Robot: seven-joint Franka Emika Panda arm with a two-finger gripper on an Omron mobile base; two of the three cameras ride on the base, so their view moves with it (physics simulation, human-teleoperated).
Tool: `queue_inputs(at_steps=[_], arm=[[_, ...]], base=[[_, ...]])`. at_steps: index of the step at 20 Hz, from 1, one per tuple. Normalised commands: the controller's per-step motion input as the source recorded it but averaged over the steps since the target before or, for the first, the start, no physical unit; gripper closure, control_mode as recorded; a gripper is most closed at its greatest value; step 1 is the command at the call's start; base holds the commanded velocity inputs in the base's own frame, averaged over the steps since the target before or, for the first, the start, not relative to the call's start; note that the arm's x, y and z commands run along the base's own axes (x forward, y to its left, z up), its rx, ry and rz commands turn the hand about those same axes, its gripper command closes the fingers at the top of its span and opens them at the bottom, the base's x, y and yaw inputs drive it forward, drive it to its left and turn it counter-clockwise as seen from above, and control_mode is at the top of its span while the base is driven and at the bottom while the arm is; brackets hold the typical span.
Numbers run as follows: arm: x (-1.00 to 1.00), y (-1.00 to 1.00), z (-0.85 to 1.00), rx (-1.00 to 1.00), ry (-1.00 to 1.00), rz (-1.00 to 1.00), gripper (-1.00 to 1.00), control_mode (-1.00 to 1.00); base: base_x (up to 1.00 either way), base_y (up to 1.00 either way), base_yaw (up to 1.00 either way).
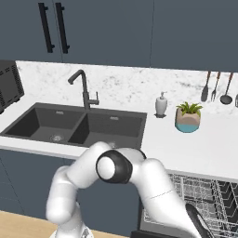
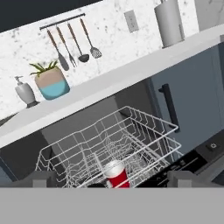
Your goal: Pick up the cup and bowl from the counter, place them in the dishwasher, and close the dishwasher door.
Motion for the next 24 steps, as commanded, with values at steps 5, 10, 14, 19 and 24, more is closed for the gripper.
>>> queue_inputs(at_steps=[5, 10, 14, 19, 24], arm=[[0.01, 0.0, -0.19, 0.0, 0.0, -0.02, -1.0, -1.0], [0.19, 0.12, -0.37, 0.0, -0.01, 0.0, -1.0, -1.0], [0.34, 0.05, -0.34, 0.02, -0.14, 0.06, -1.0, -1.0], [0.22, -0.11, -0.34, 0.0, -0.07, 0.11, -1.0, -1.0], [-0.01, -0.16, -0.04, 0.02, 0.0, 0.03, -1.0, -1.0]], base=[[0.0, 0.0, 0.0], [0.0, 0.0, 0.0], [0.0, 0.0, 0.0], [0.0, 0.0, 0.0], [0.0, 0.0, 0.0]])
